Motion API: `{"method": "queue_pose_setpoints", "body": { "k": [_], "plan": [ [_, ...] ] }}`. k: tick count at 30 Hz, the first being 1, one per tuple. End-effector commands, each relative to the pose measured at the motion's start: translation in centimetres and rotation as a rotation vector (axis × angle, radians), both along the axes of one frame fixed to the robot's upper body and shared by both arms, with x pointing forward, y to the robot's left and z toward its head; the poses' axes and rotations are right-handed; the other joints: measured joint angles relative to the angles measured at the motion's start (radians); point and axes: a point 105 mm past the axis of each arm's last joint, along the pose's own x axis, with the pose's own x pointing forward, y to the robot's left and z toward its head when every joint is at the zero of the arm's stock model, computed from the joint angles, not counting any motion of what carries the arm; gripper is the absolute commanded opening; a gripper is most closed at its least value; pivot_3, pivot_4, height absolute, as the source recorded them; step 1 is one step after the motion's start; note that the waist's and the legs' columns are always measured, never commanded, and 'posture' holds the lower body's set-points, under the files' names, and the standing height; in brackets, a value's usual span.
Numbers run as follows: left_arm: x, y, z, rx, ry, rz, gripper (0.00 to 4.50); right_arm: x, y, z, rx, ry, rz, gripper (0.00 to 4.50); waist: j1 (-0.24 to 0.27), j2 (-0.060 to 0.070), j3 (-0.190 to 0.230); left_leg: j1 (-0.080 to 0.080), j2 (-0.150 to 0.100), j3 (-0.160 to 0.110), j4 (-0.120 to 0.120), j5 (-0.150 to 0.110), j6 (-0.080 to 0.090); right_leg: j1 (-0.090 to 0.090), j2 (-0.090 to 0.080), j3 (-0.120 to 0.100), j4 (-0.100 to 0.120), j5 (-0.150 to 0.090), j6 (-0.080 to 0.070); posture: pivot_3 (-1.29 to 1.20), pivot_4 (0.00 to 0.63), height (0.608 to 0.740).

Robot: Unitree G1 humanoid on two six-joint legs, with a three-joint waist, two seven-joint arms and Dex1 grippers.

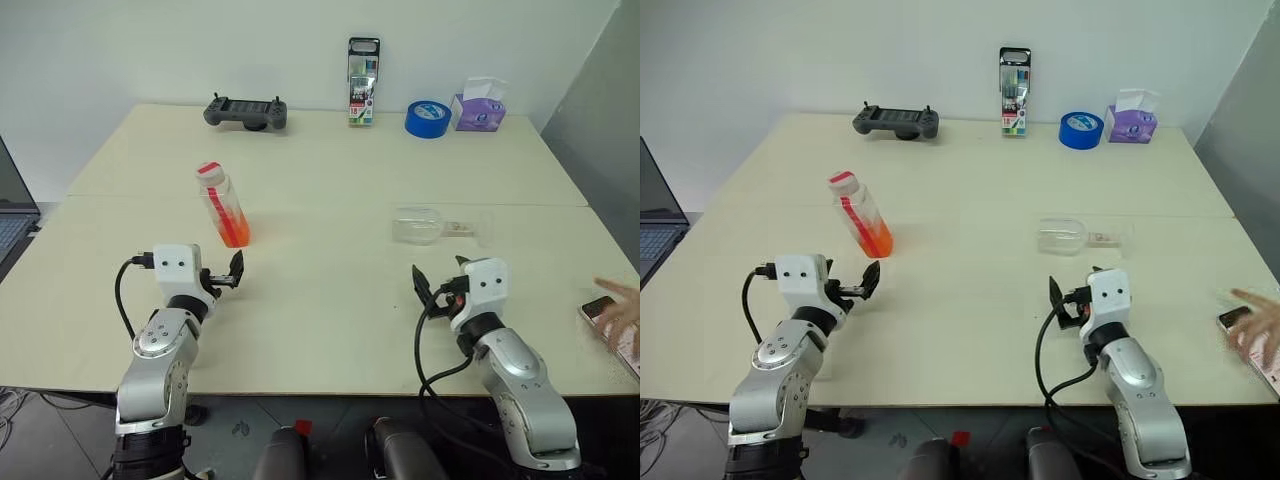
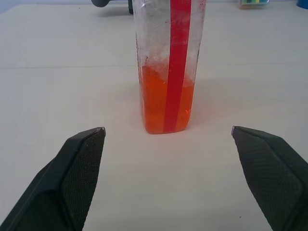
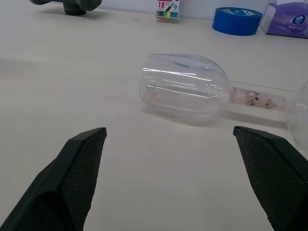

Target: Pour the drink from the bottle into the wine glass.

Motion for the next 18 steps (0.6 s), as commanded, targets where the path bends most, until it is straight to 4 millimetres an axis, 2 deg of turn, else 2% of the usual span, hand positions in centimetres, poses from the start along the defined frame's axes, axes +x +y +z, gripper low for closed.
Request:
{"method": "queue_pose_setpoints", "body": {
  "k": [1,18],
  "plan": [
    [-0.3,0.68,1.57,0.028,-0.051,0.027,4.49,-0.25,-0.14,1.6,0.008,-0.069,0.003,4.5,0.0,0.0,0.0,0.0,0.0,0.0,0.0,0.0,0.0,0.0,0.0,0.0,0.0,0.0,0.0,0.0,0.15,0.74],
    [-0.37,0.06,1.96,-0.007,-0.076,0.003,4.49,-0.17,-0.03,1.69,0.006,-0.075,0.012,4.5,0.0,0.0,0.0,0.0,0.0,0.0,0.0,0.0,0.0,0.0,0.0,0.0,0.0,0.0,0.0,0.0,0.15,0.74]
  ]
}}
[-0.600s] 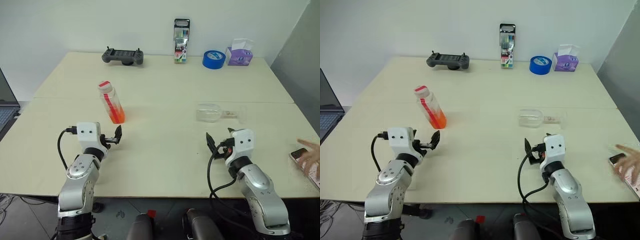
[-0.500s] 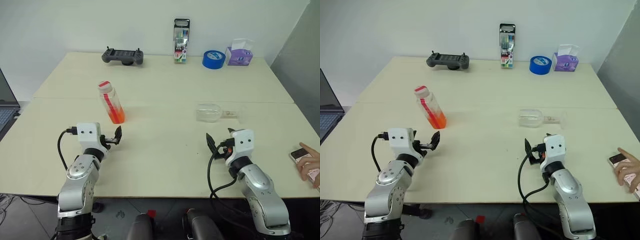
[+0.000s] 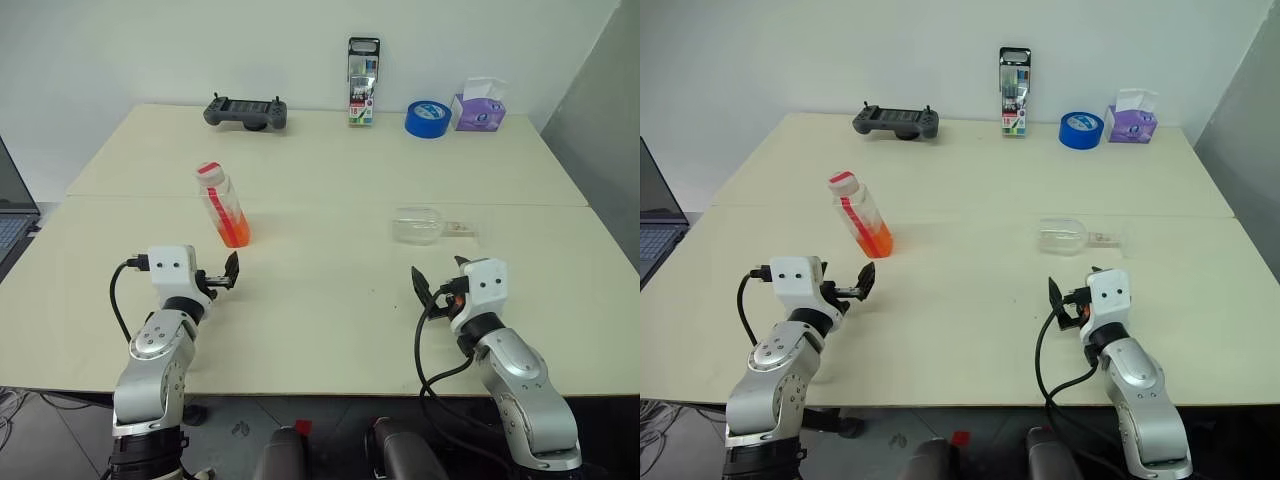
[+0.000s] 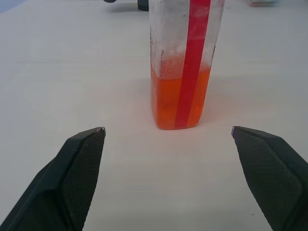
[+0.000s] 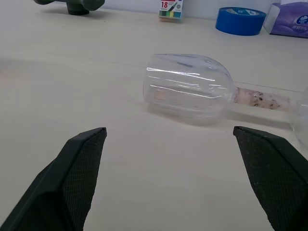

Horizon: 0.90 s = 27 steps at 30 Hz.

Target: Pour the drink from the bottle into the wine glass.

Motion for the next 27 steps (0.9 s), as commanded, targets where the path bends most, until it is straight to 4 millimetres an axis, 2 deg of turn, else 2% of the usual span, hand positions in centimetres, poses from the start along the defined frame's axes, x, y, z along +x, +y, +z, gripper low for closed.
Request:
{"method": "queue_pose_setpoints", "body": {
  "k": [1,13,14,18,21,23,27],
  "plan": [
    [-0.2,-0.4,1.7,0.005,-0.067,-0.02,4.49,-0.1,-0.1,1.7,0.007,-0.074,0.002,4.5,0.0,0.0,0.0,0.0,0.0,0.0,0.0,0.0,0.0,0.0,0.0,0.0,0.0,0.0,0.0,0.0,0.15,0.74],
    [0.3,-0.2,1.6,-0.007,-0.063,-0.022,4.49,0.0,0.1,2.3,-0.001,-0.09,0.04,4.5,0.0,0.0,0.0,0.0,0.0,0.0,0.0,0.0,0.0,0.0,0.0,0.0,0.0,0.0,0.0,0.0,0.15,0.74],
    [0.4,-0.2,1.6,-0.008,-0.063,-0.022,4.49,0.2,0.1,2.7,0.004,-0.098,0.058,4.5,0.0,0.0,0.0,0.0,0.0,0.0,0.0,0.0,0.0,0.0,0.0,0.0,0.0,0.0,0.0,0.0,0.15,0.74],
    [0.9,-0.3,1.8,-0.006,-0.066,-0.03,4.49,0.8,1.7,8.2,0.072,-0.174,0.35,4.5,-0.001,0.001,0.002,0.001,-0.001,0.002,0.001,0.0,0.0,0.0,0.0,-0.001,0.001,0.001,0.001,0.0,0.15,0.74],
    [1.2,-0.3,1.9,-0.002,-0.07,-0.032,4.49,0.4,3.0,11.2,0.146,-0.156,0.578,4.5,-0.001,0.001,0.003,0.0,-0.001,0.002,0.001,0.0,0.0,0.0,0.003,-0.002,0.0,0.001,0.001,0.0,0.15,0.74],
    [1.3,-0.3,2.1,-0.001,-0.076,-0.033,4.49,-0.3,4.0,12.4,0.135,-0.14,0.716,4.5,-0.001,0.001,0.003,-0.001,-0.001,0.001,0.0,0.0,0.001,0.0,0.004,-0.001,-0.001,0.001,0.001,0.0,0.15,0.74],
    [1.7,-0.7,2.6,0.005,-0.093,-0.033,4.49,-0.7,5.3,12.7,0.125,-0.104,0.832,4.5,0.0,0.001,0.003,-0.005,0.0,-0.004,0.0,-0.001,0.001,-0.001,0.004,-0.004,-0.004,0.001,0.0,0.0,0.15,0.74]
  ]
}}
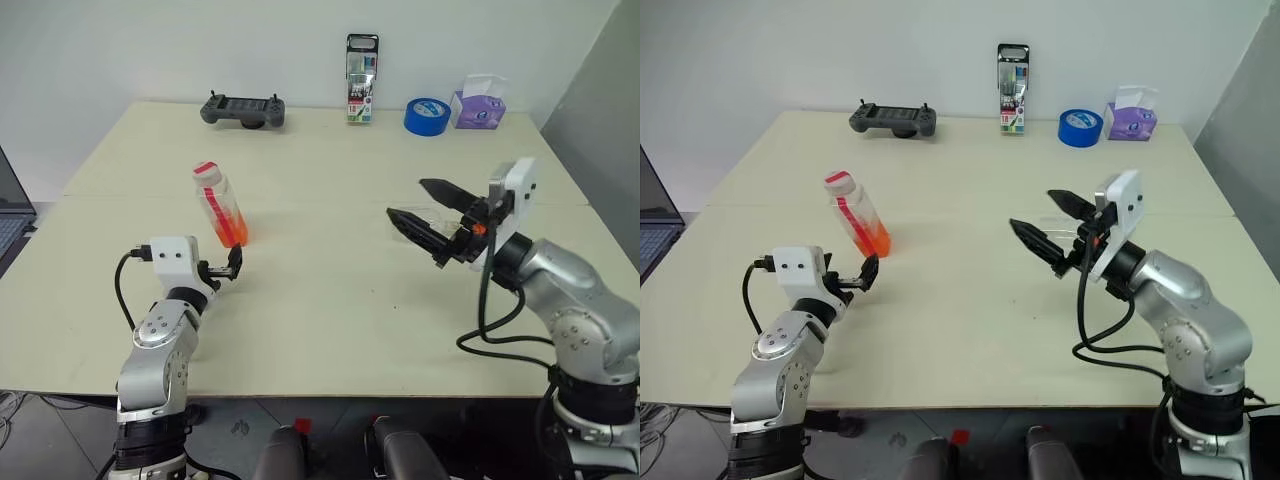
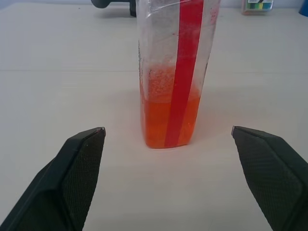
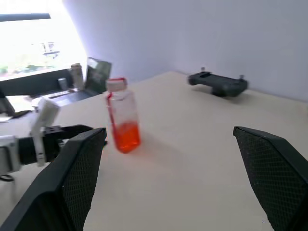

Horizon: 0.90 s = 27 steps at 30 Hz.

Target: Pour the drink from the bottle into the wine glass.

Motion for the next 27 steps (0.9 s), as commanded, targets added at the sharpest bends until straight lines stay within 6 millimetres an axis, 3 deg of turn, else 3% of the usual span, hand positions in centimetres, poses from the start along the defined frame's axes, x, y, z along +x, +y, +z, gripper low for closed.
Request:
{"method": "queue_pose_setpoints", "body": {
  "k": [1,5,11,27],
  "plan": [
    [0.4,-0.3,1.9,0.026,-0.072,-0.006,4.49,-0.8,1.0,0.3,0.001,0.011,0.1,4.5,0.001,0.0,0.0,-0.001,0.0,0.0,0.0,0.0,0.0,-0.001,0.0,0.0,0.0,0.0,0.0,0.0,0.15,0.74],
    [1.6,-1.2,3.1,0.016,-0.111,-0.002,4.49,-1.3,2.1,-0.4,-0.025,0.024,0.161,4.5,0.001,0.0,0.0,-0.002,0.0,-0.001,0.001,0.0,0.0,-0.001,-0.003,-0.001,0.0,0.0,0.0,0.0,0.15,0.74],
    [2.6,-1.9,4.5,0.019,-0.154,-0.014,4.49,-0.9,2.1,-0.6,-0.019,0.024,0.137,4.5,0.002,0.0,0.0,-0.003,-0.001,0.0,0.002,0.0,0.0,-0.001,-0.004,-0.001,0.0,0.0,0.001,0.0,0.15,0.74],
    [4.0,0.2,6.4,0.086,-0.178,-0.007,4.49,-1.2,2.4,-0.9,0.012,0.031,0.098,4.5,0.002,0.0,0.0,-0.003,-0.001,-0.001,0.002,0.0,0.0,-0.002,-0.004,-0.002,0.001,0.0,0.001,0.0,0.15,0.74]
  ]
}}
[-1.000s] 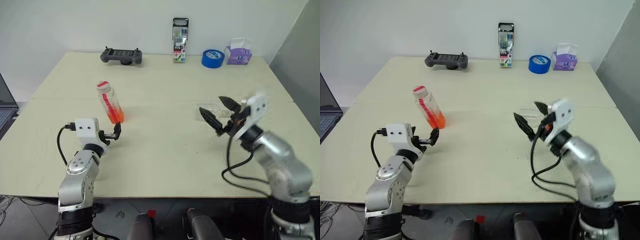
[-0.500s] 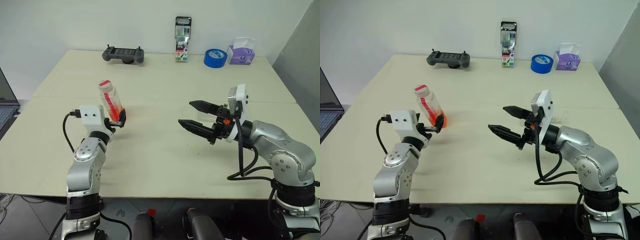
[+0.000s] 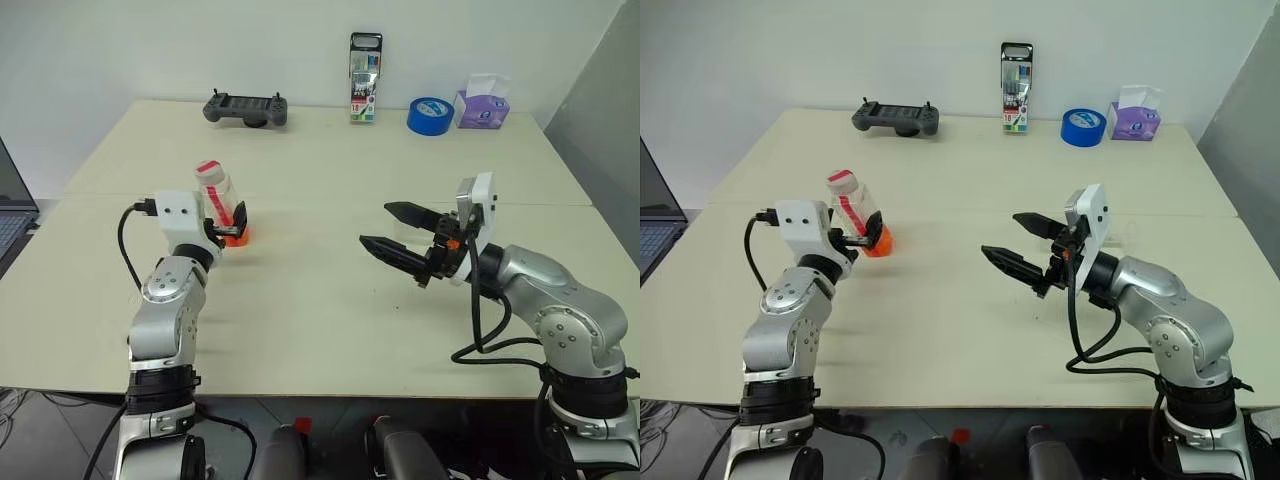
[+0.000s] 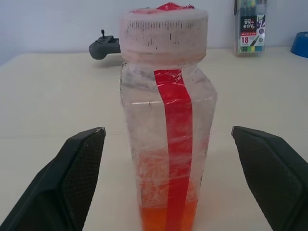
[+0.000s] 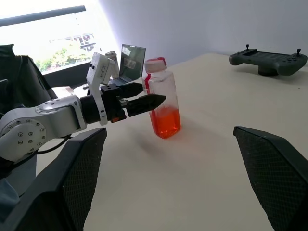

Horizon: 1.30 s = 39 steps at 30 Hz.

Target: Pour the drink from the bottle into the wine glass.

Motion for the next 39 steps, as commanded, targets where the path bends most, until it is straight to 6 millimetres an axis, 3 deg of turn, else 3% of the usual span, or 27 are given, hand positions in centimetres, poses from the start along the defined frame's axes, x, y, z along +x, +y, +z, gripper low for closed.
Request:
{"method": "queue_pose_setpoints", "body": {
  "k": [1,15,26,29,35,39],
  "plan": [
    [0.3,0.9,2.2,0.034,-0.077,0.012,4.49,-0.8,0.5,1.1,0.021,-0.052,0.012,4.5,0.0,0.0,0.0,0.0,0.0,0.0,0.0,0.0,0.0,0.0,0.0,0.0,0.0,0.0,0.0,0.0,0.15,0.74],
    [2.3,0.0,3.8,0.036,-0.129,-0.022,4.49,-0.8,0.5,1.2,0.02,-0.052,-0.008,4.5,0.0,0.0,0.0,0.0,0.0,0.0,0.0,0.0,0.0,0.0,0.0,-0.001,0.001,0.0,0.0,0.0,0.15,0.74],
    [2.9,-0.5,2.9,-0.019,-0.097,-0.032,4.49,-0.8,0.5,1.1,0.012,-0.055,-0.02,4.5,0.0,0.0,0.0,0.0,0.0,-0.001,0.0,0.0,0.0,0.0,-0.001,-0.001,0.002,0.0,0.0,0.0,0.15,0.74],
    [2.9,-0.3,2.9,-0.025,-0.1,-0.024,3.88,-0.8,0.5,1.1,0.013,-0.055,-0.022,4.5,0.0,0.0,0.0,0.0,0.0,-0.001,0.0,0.0,0.0,-0.001,-0.001,-0.001,0.003,0.0,0.0,0.0,0.15,0.74],
    [2.9,0.2,2.9,-0.024,-0.101,-0.012,2.02,-0.7,0.5,1.2,0.016,-0.056,-0.028,4.5,0.0,0.0,0.0,0.0,0.0,-0.001,0.001,0.0,0.0,-0.001,-0.001,-0.001,0.003,0.0,0.0,0.0,0.15,0.74],
    [2.8,0.5,2.9,-0.023,-0.104,-0.005,1.83,-0.7,0.5,1.2,0.018,-0.055,-0.03,4.5,0.0,0.0,0.0,0.0,0.0,-0.001,0.001,0.0,0.0,-0.001,-0.001,-0.001,0.004,0.0,0.0,0.0,0.15,0.74]
  ]
}}
